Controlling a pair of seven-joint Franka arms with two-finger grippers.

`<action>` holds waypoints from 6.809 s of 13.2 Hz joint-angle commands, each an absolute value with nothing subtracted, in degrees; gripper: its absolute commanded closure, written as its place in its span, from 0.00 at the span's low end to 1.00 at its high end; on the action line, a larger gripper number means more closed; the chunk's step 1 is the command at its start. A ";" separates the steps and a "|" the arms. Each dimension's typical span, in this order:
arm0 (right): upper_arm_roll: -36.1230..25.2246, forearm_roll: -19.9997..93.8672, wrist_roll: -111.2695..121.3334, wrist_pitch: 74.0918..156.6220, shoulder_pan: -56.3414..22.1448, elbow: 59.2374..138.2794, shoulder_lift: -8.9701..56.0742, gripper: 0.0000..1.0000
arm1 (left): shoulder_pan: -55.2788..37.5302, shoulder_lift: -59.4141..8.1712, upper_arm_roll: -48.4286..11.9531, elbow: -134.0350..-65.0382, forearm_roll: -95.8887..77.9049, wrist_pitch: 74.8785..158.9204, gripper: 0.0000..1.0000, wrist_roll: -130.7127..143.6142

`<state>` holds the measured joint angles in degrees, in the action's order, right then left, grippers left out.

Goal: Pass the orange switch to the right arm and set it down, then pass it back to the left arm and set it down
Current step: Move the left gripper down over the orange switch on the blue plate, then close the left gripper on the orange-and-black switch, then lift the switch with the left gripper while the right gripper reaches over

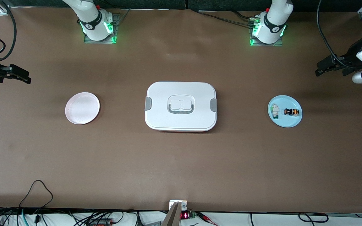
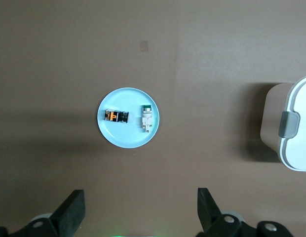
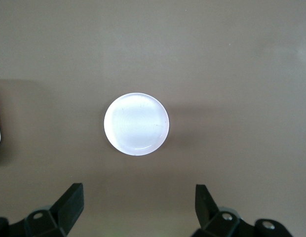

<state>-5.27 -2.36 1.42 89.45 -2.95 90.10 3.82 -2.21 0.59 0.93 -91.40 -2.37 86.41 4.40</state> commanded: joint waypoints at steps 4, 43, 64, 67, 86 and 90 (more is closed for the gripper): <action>-5.36 -1.58 1.58 88.07 -3.08 89.47 3.43 0.00 | -1.41 -0.53 -0.09 -88.77 -2.81 84.02 0.00 5.10; -5.36 -2.03 0.17 88.07 -2.99 87.80 3.78 0.00 | 6.94 -29.62 0.00 -114.79 5.80 127.35 0.00 -9.05; -6.06 -1.67 0.53 83.68 -2.55 87.71 4.48 0.00 | 6.24 -28.83 -2.28 -101.97 -3.51 99.35 0.66 -1.25; -5.71 -1.23 0.70 83.14 -2.90 87.63 4.04 0.00 | 6.33 -27.08 -6.05 -98.54 -6.84 90.12 0.70 8.66; -5.27 55.42 5.87 95.52 -6.32 97.19 10.02 0.00 | -6.65 -27.24 -24.08 -76.64 -64.33 96.64 0.77 94.39; -5.27 69.67 15.80 98.17 -8.79 100.90 11.25 0.00 | -8.26 -27.69 -23.99 -76.64 -66.97 101.78 0.77 94.31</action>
<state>-5.00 63.98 11.69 97.25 -8.04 99.11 11.70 -8.84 -27.21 -24.56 -77.65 -65.35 101.86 93.35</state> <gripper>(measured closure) 0.000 0.278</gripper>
